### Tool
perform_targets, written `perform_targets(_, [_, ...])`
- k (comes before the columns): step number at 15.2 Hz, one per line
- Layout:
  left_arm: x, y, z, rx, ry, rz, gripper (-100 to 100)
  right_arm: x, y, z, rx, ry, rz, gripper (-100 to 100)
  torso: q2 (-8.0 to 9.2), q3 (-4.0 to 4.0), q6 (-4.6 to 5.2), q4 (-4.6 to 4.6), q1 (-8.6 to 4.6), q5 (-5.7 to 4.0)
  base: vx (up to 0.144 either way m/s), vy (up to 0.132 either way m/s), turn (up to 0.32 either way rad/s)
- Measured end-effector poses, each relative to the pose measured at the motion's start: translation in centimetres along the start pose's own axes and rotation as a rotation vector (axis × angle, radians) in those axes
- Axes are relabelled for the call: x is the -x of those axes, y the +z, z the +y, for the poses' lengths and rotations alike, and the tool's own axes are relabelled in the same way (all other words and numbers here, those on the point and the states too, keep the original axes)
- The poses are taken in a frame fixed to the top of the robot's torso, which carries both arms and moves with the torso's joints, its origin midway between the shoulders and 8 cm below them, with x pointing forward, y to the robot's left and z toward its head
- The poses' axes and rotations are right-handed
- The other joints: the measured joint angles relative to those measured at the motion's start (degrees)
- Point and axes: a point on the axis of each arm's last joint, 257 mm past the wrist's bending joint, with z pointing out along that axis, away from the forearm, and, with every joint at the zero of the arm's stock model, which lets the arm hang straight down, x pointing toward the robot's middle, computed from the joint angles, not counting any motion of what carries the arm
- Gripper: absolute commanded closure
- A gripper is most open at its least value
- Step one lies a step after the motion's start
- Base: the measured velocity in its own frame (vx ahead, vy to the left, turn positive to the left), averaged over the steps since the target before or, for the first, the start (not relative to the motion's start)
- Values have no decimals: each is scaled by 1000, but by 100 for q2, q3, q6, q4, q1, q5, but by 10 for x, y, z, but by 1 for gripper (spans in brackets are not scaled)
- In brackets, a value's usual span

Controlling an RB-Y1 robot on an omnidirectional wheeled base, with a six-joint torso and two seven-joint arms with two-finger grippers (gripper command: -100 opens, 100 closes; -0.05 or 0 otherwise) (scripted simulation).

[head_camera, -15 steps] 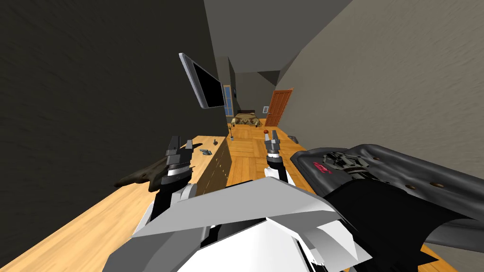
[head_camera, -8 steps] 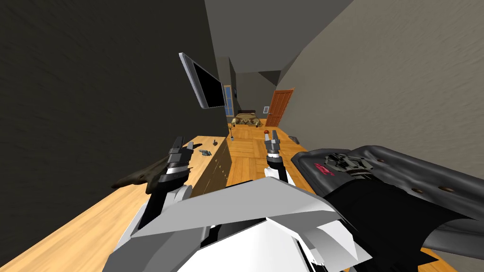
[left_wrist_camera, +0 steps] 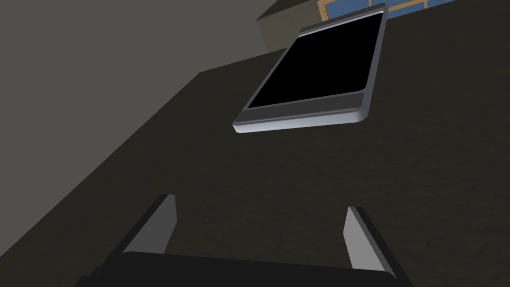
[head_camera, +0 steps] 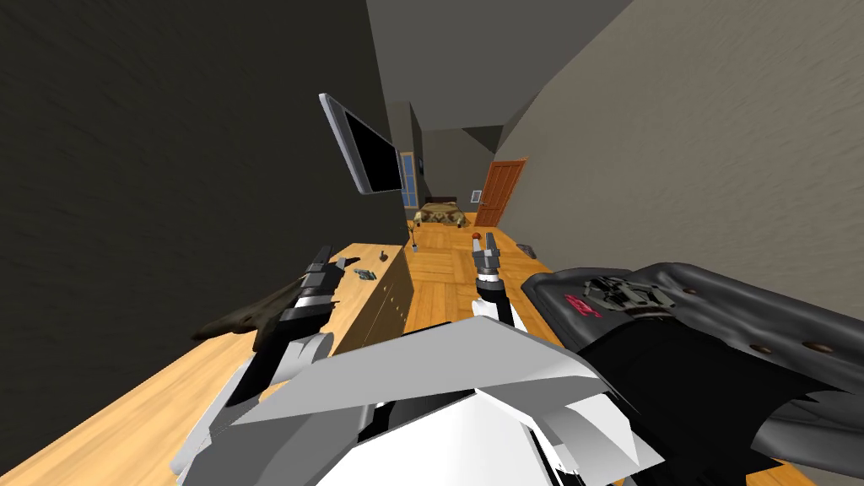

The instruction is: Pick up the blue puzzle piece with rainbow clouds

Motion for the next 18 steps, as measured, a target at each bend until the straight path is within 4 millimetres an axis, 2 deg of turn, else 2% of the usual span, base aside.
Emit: perform_targets(18, [25, -2, 74, 315, 5, 69, -100, 0, 0, 0, 0, 0, 0, 0, -5, -3, 0, -1, 0, 0, 33, -15, 15])
